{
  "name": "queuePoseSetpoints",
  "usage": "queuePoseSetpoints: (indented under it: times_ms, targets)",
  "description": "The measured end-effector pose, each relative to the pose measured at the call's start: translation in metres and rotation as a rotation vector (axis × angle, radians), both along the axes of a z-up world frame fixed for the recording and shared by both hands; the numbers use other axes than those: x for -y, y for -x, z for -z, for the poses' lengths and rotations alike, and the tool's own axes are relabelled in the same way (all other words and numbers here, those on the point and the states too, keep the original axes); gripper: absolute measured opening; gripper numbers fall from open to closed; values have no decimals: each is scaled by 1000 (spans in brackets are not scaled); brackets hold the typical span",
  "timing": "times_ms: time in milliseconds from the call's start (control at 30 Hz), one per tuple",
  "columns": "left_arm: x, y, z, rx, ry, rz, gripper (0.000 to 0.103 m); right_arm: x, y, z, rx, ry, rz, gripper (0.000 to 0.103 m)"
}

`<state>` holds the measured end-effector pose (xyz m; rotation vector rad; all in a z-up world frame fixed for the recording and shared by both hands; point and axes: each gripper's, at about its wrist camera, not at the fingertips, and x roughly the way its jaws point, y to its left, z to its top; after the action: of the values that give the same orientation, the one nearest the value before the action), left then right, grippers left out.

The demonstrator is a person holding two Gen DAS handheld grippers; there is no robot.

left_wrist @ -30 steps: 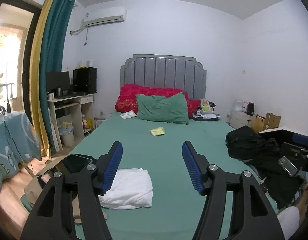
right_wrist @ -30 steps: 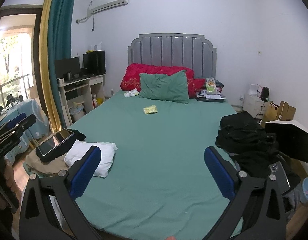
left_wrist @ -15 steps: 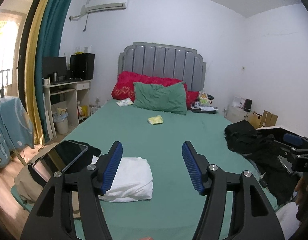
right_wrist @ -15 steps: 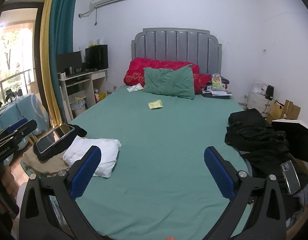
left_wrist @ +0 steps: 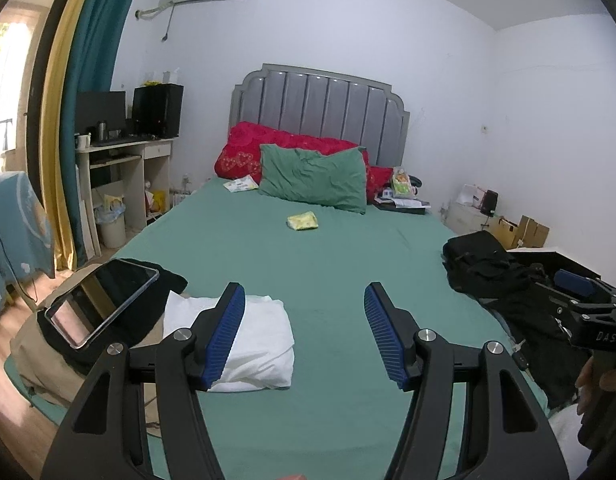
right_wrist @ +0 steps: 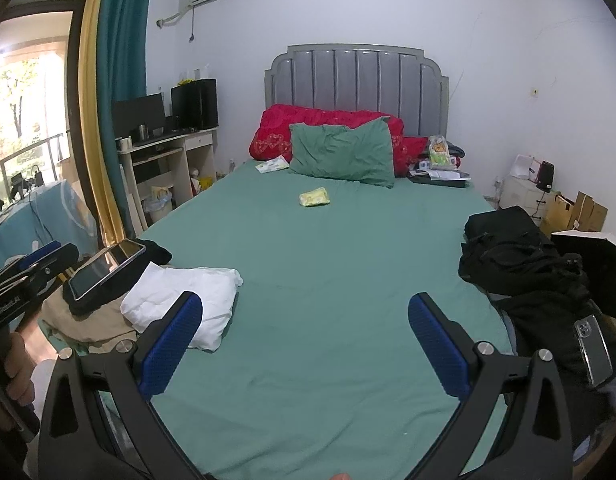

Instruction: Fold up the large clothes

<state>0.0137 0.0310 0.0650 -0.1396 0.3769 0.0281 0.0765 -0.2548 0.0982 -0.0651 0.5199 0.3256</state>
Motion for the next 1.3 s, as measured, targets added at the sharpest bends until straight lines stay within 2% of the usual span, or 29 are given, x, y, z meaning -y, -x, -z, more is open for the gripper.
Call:
queuePoseSetpoints:
  times_ms: [533, 1300]
  targets:
    - [16, -1, -1, 13, -7, 7, 65, 4, 0, 3, 1, -13, 17, 102]
    - [14, -6, -6, 15, -9, 24, 65, 7, 0, 4, 3, -13, 18, 102]
